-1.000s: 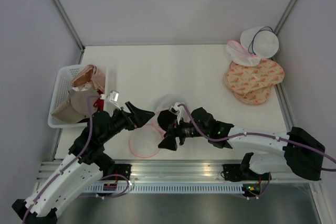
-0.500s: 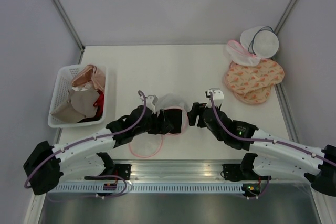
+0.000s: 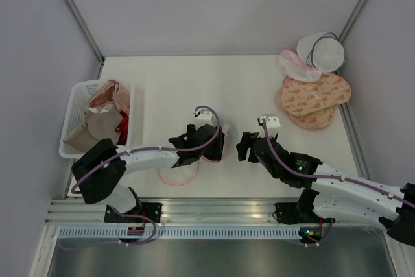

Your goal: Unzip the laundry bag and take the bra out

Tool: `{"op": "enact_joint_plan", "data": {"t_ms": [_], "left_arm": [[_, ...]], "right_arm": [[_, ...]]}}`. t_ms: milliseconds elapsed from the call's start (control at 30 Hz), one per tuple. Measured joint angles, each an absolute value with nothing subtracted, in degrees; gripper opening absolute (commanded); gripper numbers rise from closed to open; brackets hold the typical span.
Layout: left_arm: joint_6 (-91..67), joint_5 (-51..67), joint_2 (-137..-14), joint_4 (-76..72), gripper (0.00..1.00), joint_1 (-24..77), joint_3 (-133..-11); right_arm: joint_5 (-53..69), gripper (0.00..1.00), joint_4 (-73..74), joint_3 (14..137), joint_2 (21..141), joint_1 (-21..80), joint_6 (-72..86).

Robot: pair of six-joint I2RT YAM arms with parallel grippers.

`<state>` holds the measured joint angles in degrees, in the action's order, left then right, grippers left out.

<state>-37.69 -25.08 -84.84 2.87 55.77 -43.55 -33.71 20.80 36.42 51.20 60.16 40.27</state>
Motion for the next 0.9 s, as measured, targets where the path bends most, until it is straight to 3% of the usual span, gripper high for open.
{"op": "enact_joint_plan", "data": {"t_ms": [133, 267, 367, 400, 900], "left_arm": [[-37.4, -27.6, -90.5, 2.6, 0.75, 55.9, -46.3], [-36.7, -28.6, -93.6, 0.7, 0.49, 55.9, -46.9], [-36.4, -28.7, -94.0, -1.1, 0.06, 56.0, -46.9], [-36.5, -28.8, -94.0, -1.7, 0.02, 56.0, -46.9], [-36.1, -25.1, -86.6, -1.6, 0.02, 56.0, -44.0]], "right_arm": [[-32.8, 0.78, 20.7, 35.9, 51.2, 60.2, 40.3], [-32.1, 0.77, 20.5, 35.4, 51.2, 60.2, 40.3], [-31.9, 0.76, 20.6, 35.0, 51.2, 60.2, 40.3], [-31.9, 0.75, 20.6, 35.0, 51.2, 60.2, 40.3], [-30.3, 0.75, 15.7, 32.4, 59.4, 57.3, 39.4]]}}
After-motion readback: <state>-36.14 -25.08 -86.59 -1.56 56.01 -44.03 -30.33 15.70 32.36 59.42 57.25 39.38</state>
